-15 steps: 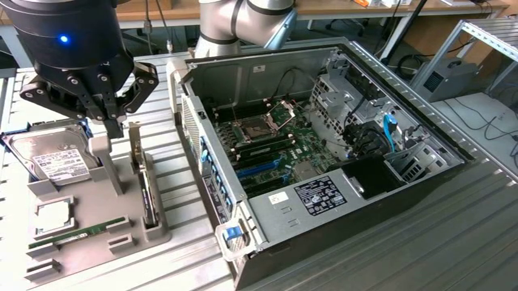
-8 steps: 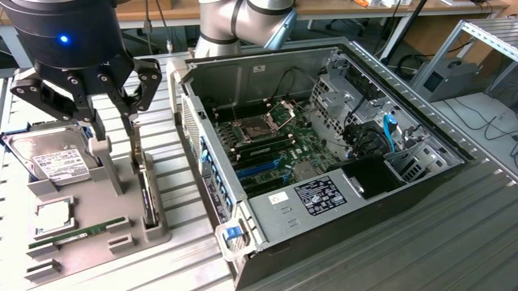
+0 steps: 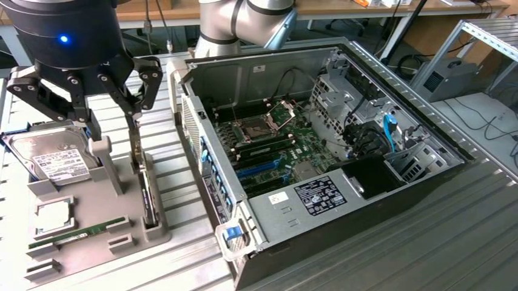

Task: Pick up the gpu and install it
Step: 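Pick up the gpu and move the gpu toward the slot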

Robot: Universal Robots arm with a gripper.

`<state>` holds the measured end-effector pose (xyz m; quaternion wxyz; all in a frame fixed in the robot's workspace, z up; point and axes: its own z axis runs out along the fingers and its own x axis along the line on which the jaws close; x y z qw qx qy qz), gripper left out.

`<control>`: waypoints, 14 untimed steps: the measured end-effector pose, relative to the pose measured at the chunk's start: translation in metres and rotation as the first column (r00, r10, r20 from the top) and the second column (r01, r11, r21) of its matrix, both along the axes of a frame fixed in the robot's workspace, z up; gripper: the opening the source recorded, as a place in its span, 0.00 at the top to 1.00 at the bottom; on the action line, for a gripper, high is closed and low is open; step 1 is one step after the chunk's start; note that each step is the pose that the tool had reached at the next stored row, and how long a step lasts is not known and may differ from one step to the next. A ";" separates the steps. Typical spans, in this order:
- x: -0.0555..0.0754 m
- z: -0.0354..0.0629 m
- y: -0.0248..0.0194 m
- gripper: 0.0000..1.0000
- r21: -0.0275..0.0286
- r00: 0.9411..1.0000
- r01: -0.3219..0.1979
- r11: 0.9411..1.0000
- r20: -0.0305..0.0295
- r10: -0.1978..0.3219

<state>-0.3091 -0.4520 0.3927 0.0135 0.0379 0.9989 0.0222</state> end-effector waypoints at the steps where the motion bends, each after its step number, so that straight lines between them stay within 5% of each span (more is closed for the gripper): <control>1: 0.000 -0.0007 0.0000 0.52 0.000 1.000 0.000 1.000 0.000 0.000; 14: 0.000 -0.0271 0.0000 0.52 0.000 1.000 0.000 1.000 0.000 0.000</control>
